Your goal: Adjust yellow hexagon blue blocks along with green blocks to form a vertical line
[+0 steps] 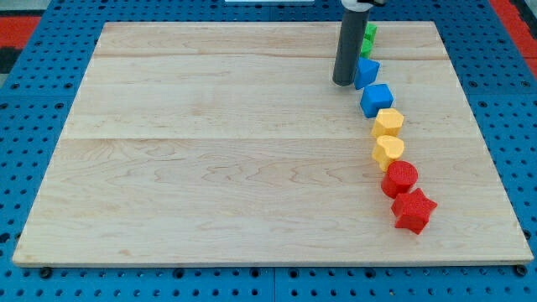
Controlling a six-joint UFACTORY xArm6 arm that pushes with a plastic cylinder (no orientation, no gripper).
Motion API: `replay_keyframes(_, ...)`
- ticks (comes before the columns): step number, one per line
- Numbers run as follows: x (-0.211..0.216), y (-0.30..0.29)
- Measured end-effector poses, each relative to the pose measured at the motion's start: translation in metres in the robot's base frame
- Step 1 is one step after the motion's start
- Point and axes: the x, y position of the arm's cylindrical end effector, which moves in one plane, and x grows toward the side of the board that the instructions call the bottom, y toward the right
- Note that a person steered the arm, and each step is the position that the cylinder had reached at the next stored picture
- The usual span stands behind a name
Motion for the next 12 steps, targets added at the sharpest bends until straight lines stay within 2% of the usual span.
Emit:
replay_keyframes(2, -0.008, 0.000)
replay_keyframes(3, -0.013, -0.022)
replay_keyframes(7, -0.009, 0.031)
replay_keyframes(8, -0.011, 0.015)
replay_keyframes(9, -0.030, -0.024)
replay_keyframes(12, -0.058, -0.025)
